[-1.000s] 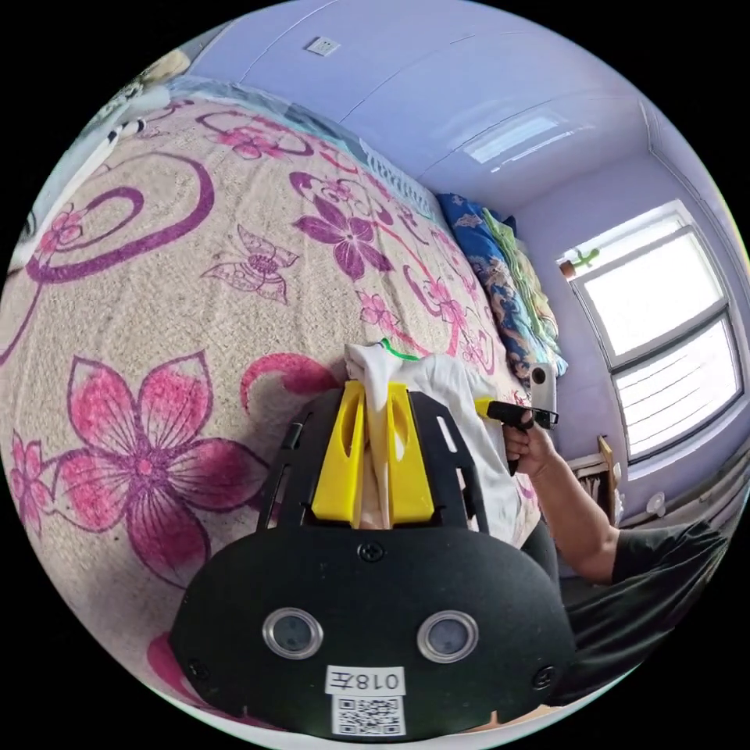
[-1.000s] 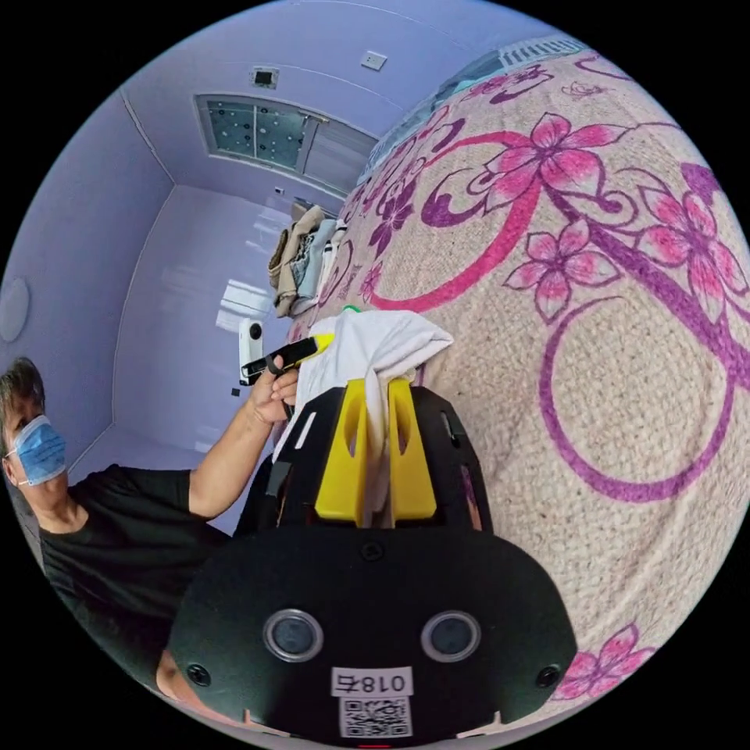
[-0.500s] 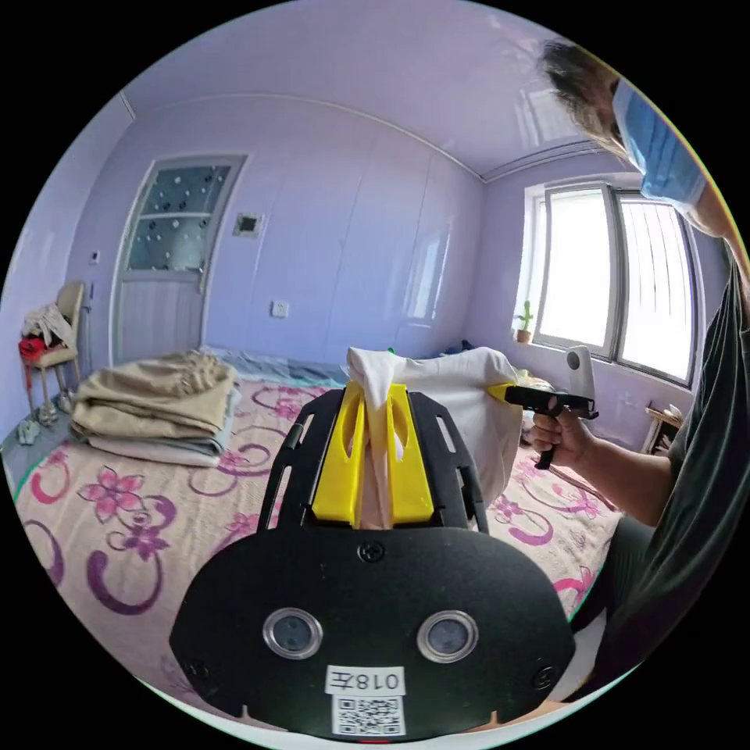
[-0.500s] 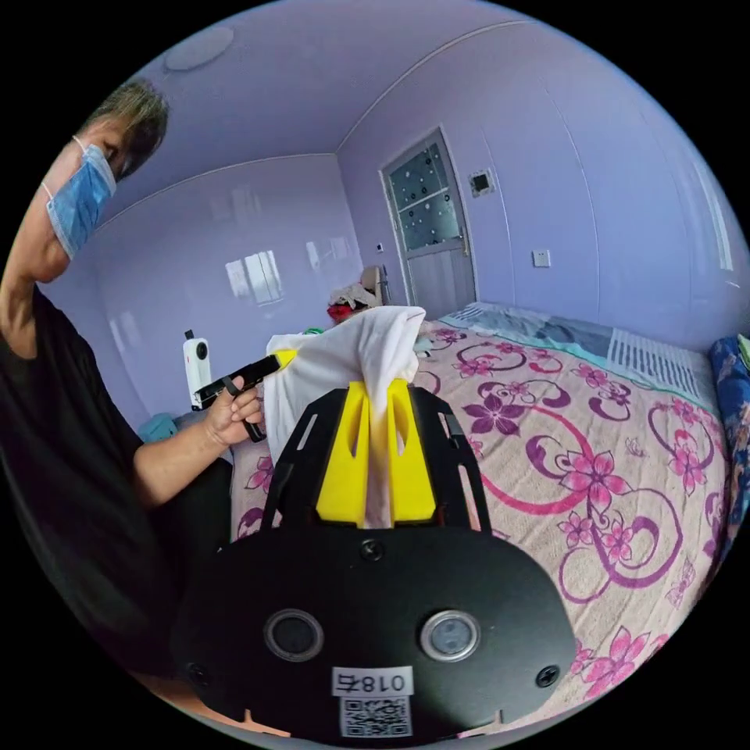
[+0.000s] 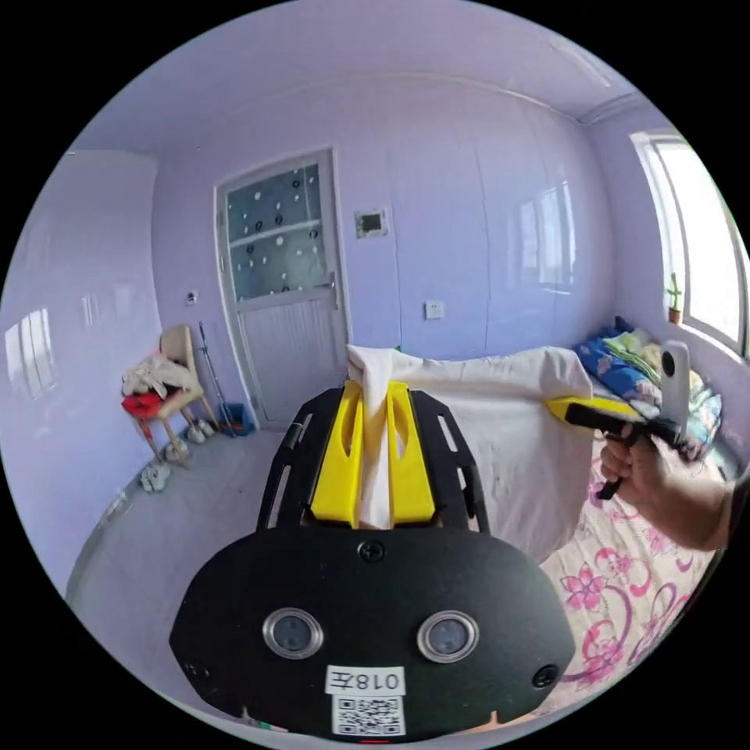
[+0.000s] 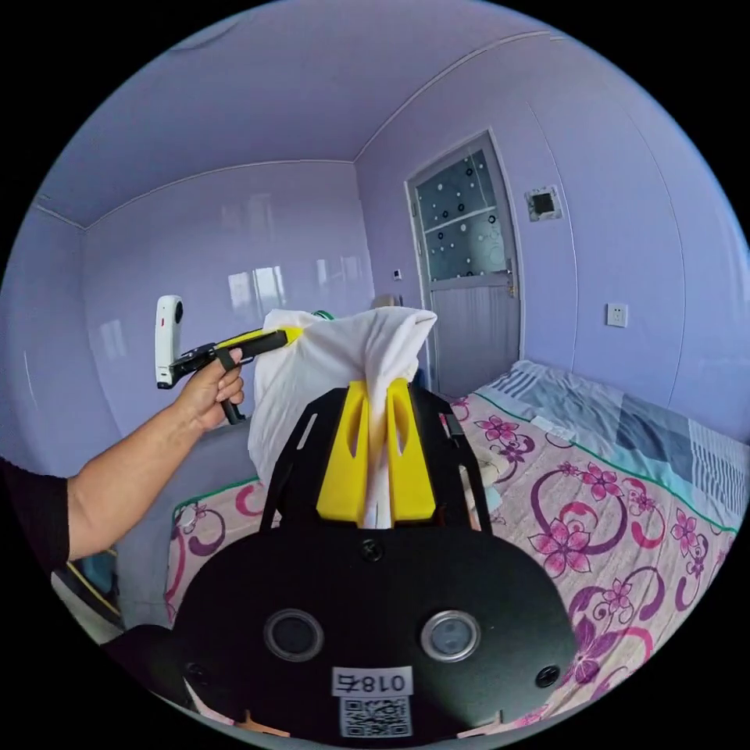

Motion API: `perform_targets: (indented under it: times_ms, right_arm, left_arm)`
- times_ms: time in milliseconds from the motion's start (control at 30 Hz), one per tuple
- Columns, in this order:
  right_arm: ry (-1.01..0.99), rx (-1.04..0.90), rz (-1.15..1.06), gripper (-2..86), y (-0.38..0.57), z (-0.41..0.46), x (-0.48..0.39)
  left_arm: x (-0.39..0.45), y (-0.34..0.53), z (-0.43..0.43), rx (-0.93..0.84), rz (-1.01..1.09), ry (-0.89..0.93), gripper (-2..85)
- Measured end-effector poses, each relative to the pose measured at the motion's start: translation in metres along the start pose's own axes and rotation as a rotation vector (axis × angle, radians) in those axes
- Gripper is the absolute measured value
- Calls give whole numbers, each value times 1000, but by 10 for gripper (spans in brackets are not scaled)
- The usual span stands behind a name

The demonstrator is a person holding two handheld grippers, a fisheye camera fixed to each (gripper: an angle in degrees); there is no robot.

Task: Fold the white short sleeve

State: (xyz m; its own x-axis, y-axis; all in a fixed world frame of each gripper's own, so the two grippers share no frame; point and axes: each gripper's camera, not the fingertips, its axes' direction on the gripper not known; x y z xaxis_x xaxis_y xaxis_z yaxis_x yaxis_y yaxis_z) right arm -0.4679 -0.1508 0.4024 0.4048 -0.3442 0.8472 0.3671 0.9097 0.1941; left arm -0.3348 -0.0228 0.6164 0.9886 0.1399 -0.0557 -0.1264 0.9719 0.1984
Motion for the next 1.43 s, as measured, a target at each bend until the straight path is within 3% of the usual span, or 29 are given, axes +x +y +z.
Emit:
perform_targets:
  times_ms: [67,100,167,267,367,433,500,567,633,700,800,867,933,1000,1167,1333,1433]
  right_arm:
    - [116,-126,39,41,-1,58,17]
    - [183,-224,77,46,7,92,32]
    - [164,-394,161,56,25,129,60]
    - [87,-278,283,76,39,115,89]
    - [52,-25,294,76,55,53,86]
    - [-45,71,148,48,70,10,48]
    - [-170,36,29,16,85,0,18]
    - [-112,-174,10,3,102,15,3]
    - [-39,-374,14,5,134,30,7]
    - [-128,-342,83,33,140,8,17]
    - [-199,-131,147,57,144,-76,24]
    - [-283,-39,186,67,161,-135,26]
    - [-385,0,195,71,204,-217,21]
    - [-365,-7,203,62,245,-282,12]
    - [-32,-66,258,38,354,-468,-10]
    - [522,-22,392,49,448,-657,-21]
    - [766,-20,509,61,500,-723,-14]
  left_arm:
    - [-41,15,80,-232,-160,-52,111]
    - [-50,27,92,-259,-219,-40,119]
    - [-74,89,80,-93,-423,-34,130]
    - [-81,146,30,123,-434,-38,118]
    - [-68,164,6,112,-293,-49,100]
    - [-58,167,1,111,-221,-36,89]
    - [-57,162,16,3,-181,-71,80]
    - [-88,166,67,-314,-297,-14,82]
    - [-108,173,76,-377,-368,25,85]
    - [-122,163,49,-295,-419,47,88]
    - [-124,134,-28,-74,-392,115,99]
    - [-108,128,-98,65,-353,270,110]
    - [-88,135,-144,126,-334,408,106]
    - [-63,147,-177,136,-320,555,94]
    - [36,155,-228,36,-301,944,51]
    - [131,98,-253,-25,-223,1126,5]
    - [184,49,-247,-108,-223,1228,11]
